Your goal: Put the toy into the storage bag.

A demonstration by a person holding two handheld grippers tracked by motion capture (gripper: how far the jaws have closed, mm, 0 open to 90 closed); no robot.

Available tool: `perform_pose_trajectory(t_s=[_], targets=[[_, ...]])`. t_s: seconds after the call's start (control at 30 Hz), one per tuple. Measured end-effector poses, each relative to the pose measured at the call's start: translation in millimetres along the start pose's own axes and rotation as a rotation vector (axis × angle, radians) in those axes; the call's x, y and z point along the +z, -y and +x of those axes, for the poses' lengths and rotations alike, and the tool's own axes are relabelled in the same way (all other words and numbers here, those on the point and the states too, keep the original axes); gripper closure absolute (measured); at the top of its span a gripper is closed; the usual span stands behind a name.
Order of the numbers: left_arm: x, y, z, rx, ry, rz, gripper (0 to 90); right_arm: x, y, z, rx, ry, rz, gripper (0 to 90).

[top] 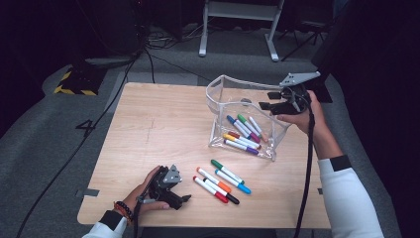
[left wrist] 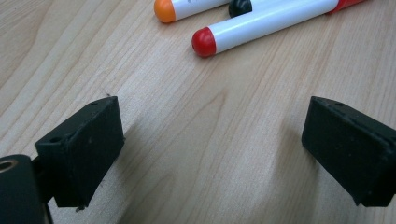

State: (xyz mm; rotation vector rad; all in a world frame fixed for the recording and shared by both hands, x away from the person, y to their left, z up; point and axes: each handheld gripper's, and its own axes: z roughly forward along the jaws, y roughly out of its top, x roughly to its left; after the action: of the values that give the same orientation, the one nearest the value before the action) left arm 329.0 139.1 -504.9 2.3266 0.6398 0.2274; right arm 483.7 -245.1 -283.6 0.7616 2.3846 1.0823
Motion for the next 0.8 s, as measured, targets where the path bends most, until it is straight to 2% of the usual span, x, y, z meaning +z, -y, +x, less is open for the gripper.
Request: perform_pose_trajectory(t_s=[0.07,0.1,0.13,0.23,0.33,0.37,0.43,0.47,0.5,0.57,0.7,0.8], targets=[[0.0,0.0,0.0,0.0,0.0,0.0,5.9,-8.6,3.4,9.4,-0.017,-0.021,-0.034,45.6],[0.0,0.0,0.0,0.0,0.0,0.0,5.9,-8.6,3.4,9.4,-0.017,-0.021,-0.034,45.6],[0.0,0.0,0.0,0.0,0.0,0.0,5.9,-14.7,8.1,18.6,-0.025,-0.035,-0.059,44.4],[0.0,0.0,0.0,0.0,0.0,0.0,5.9,-22.3,17.8,34.5,-0.054,-0.047,-0.082,43.0],[0.0,0.0,0.0,0.0,0.0,0.0,5.9,-25.4,24.5,43.2,-0.068,-0.059,-0.091,42.0],[0.0,0.0,0.0,0.0,0.0,0.0,5.9,-26.8,34.1,53.5,-0.076,-0.09,-0.093,41.1],[0.0,0.1,-0.2,-0.001,-0.001,0.0,6.0,-26.8,37.5,57.2,-0.083,-0.095,-0.092,41.1],[-0.1,0.1,-0.1,0.0,-0.002,0.0,6.0,-25.4,48.3,68.6,-0.102,-0.106,-0.093,41.1],[-0.1,0.1,-0.1,0.0,-0.002,0.0,6.0,-25.4,48.3,68.6,-0.102,-0.106,-0.093,41.1],[-0.1,0.1,-0.1,0.0,-0.002,0.0,6.0,-19.5,63.4,82.9,-0.113,-0.135,-0.088,40.4],[-0.1,0.1,-0.3,-0.001,-0.002,0.0,6.0,-1.9,83.1,96.8,-0.106,-0.182,-0.08,40.2],[-0.1,0.1,-0.3,-0.002,-0.002,0.0,6.0,19.2,97.8,107.0,-0.108,-0.216,-0.058,40.5]])
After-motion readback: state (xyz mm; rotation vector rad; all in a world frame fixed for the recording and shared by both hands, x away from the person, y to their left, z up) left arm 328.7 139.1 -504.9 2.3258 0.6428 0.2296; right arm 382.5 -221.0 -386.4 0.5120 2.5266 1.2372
